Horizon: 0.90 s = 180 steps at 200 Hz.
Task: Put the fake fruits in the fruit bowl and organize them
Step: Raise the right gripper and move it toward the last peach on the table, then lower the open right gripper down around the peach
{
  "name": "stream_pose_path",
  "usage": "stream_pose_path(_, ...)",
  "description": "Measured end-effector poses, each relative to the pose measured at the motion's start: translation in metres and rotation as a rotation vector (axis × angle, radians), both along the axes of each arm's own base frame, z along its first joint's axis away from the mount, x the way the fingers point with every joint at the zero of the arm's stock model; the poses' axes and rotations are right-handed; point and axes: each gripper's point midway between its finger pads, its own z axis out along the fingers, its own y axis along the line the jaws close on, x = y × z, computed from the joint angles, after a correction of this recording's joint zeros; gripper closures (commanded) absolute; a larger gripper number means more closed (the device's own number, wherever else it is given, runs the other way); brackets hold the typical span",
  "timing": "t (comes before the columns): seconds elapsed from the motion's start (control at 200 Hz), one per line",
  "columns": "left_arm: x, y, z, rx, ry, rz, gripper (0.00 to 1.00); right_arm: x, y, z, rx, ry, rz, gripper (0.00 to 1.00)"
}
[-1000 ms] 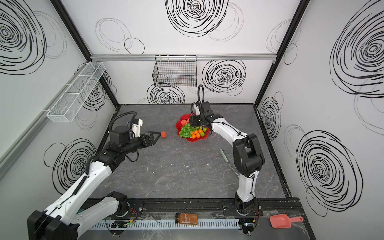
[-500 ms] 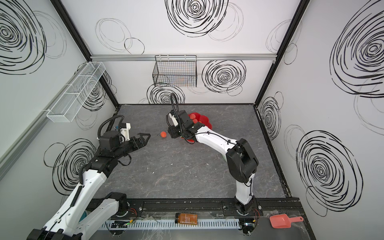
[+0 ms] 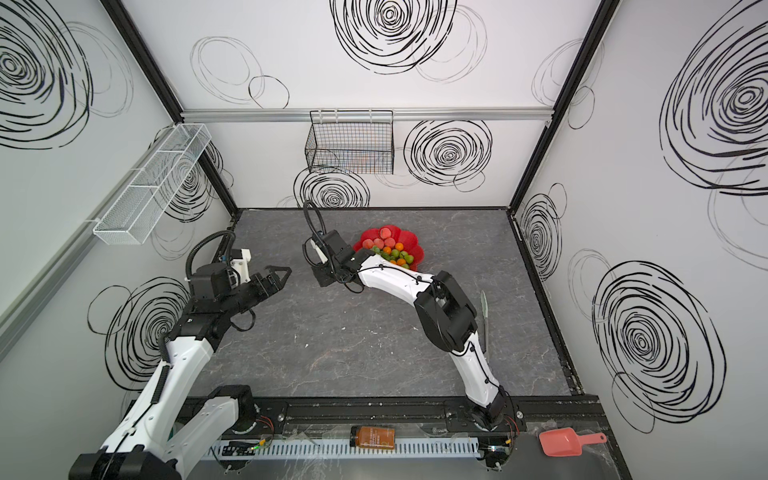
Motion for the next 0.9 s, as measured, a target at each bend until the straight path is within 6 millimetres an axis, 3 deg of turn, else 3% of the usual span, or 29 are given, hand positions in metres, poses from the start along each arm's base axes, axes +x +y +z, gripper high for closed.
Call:
stream_pose_path(0.33,0.007,0.008,-0.007,-0.026,0.016,0.008,0.04,0.024,0.032,-0.020,-0.041,0.011,0.001,0.41)
stream_pose_path(0.58,0.010,0.009,-0.006,-0.031,0.006,0.004,0.04,0.033,0.026,-0.038,-0.102,0.004,-0.040,0.41)
stream_pose_path(0.901,0.011,-0.013,-0.020,-0.009,0.041,-0.069,0.04,0.060,0.034,-0.034,-0.074,-0.045,-0.087,0.34)
